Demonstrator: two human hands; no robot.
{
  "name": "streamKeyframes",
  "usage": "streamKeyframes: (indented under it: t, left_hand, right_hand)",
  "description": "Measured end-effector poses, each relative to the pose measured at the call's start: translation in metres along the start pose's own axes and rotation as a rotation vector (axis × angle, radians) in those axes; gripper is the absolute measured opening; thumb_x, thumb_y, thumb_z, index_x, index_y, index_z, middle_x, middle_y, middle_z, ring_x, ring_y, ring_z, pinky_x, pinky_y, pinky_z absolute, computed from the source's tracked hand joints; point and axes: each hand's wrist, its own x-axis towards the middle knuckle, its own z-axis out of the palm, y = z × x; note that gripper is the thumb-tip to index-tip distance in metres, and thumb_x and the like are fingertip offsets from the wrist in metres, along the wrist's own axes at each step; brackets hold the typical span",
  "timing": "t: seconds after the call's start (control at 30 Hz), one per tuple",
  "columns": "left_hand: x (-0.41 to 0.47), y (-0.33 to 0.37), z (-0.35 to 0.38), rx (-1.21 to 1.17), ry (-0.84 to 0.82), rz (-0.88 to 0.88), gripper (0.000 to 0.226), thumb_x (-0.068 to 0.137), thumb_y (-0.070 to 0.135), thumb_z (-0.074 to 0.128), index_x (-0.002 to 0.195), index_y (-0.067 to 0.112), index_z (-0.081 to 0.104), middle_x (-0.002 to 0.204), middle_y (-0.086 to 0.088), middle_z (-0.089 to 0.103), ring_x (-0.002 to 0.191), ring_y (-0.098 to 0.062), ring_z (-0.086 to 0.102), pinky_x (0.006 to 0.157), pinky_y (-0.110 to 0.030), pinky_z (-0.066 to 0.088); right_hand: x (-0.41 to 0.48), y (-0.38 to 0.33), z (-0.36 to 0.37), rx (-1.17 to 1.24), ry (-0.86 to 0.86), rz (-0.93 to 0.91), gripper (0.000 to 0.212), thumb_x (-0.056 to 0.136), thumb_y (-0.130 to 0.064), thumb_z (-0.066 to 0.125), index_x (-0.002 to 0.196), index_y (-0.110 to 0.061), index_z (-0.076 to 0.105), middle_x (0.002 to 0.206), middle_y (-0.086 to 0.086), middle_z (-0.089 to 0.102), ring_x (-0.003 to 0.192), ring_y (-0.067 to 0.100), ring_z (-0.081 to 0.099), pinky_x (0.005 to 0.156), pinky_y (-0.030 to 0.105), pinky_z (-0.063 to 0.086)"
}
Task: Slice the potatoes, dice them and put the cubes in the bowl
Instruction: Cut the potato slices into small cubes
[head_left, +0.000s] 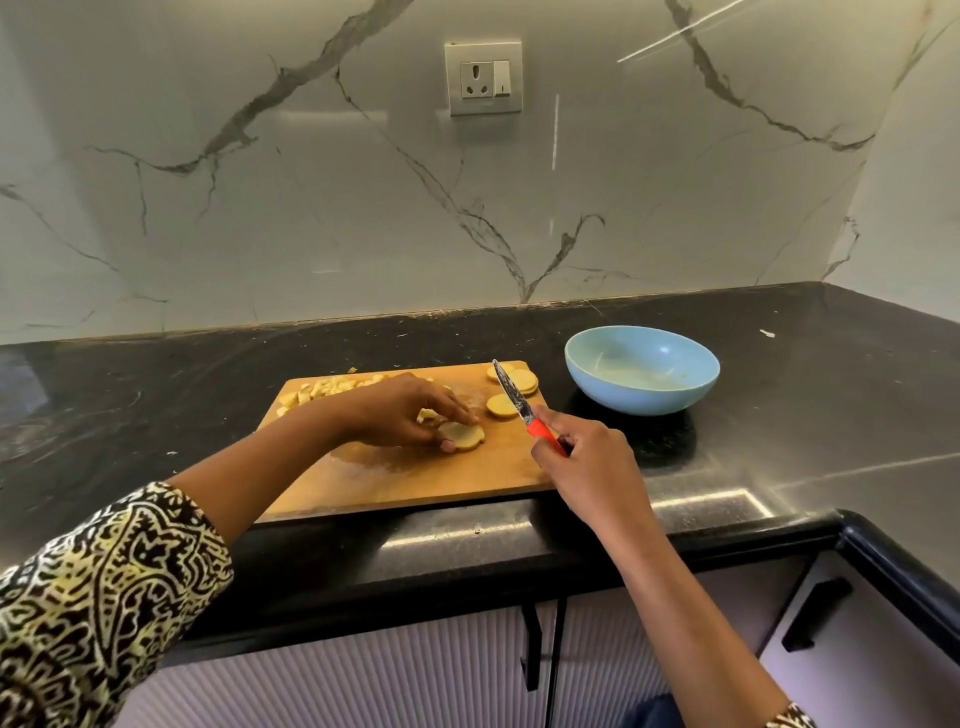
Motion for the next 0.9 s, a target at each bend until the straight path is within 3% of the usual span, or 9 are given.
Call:
streamKeyframes:
  t: [0.2,0.3,0.47,0.67,0.73,0.9]
  left_hand:
    - [-0.001,0.012,0.021,0.179,0.225,-0.077,0.046,0.088,0.046,0.061,0.126,0.021,0.059,0.120,0.002,0.063,0.102,-0.009,0.056,0.088,-0.021,0.044]
    - [-0.003,0.016,0.036,0.216,0.382,-0.154,0.048,0.085,0.055,0.058,0.121,0.024,0.061,0.111,0.004,0.065,0.093,-0.007,0.055,0.079,-0.021,0.045]
    - [-0.007,0.018,0.044,0.266,0.441,-0.178,0.054,0.086,0.060,0.053,0.128,0.025,0.057,0.122,0.003,0.062,0.109,-0.011,0.054,0.097,-0.027,0.041]
    - [-0.014,0.011,0.040,0.206,0.417,-0.167,0.057,0.084,0.061,0.053,0.129,0.026,0.056,0.117,0.007,0.065,0.106,-0.006,0.056,0.118,-0.035,0.014]
    - [-0.015,0.010,0.041,0.209,0.422,-0.146,0.055,0.085,0.059,0.054,0.128,0.026,0.056,0.124,0.007,0.062,0.114,-0.006,0.054,0.114,-0.029,0.003]
    - [-0.015,0.012,0.039,0.208,0.410,-0.145,0.050,0.087,0.055,0.055,0.126,0.025,0.058,0.131,0.007,0.058,0.123,-0.006,0.049,0.114,-0.028,0.001]
  right_hand:
    - [-0.003,-0.010,-0.007,-0.132,-0.049,-0.039,0.042,0.092,-0.030,0.056,0.134,-0.034,0.054,0.075,-0.012,0.058,0.064,0.007,0.052,0.058,0.021,0.038]
    - [-0.005,-0.017,-0.014,-0.324,-0.134,-0.097,0.041,0.093,-0.033,0.052,0.134,-0.038,0.053,0.090,-0.008,0.065,0.081,0.010,0.058,0.065,0.023,0.041]
    - [-0.010,-0.027,-0.019,-0.524,-0.166,-0.164,0.039,0.095,-0.030,0.049,0.133,-0.035,0.052,0.109,-0.004,0.067,0.096,0.017,0.062,0.075,0.028,0.048]
    - [-0.012,-0.031,-0.014,-0.549,-0.179,-0.204,0.042,0.096,-0.031,0.047,0.138,-0.036,0.048,0.115,-0.006,0.066,0.098,0.016,0.062,0.076,0.028,0.049]
    - [-0.013,-0.033,-0.012,-0.552,-0.188,-0.220,0.042,0.096,-0.031,0.047,0.138,-0.036,0.047,0.113,-0.005,0.066,0.097,0.017,0.062,0.076,0.028,0.049]
    - [-0.011,-0.035,-0.013,-0.556,-0.185,-0.218,0.043,0.096,-0.032,0.047,0.139,-0.037,0.046,0.114,-0.005,0.066,0.098,0.016,0.061,0.077,0.028,0.051]
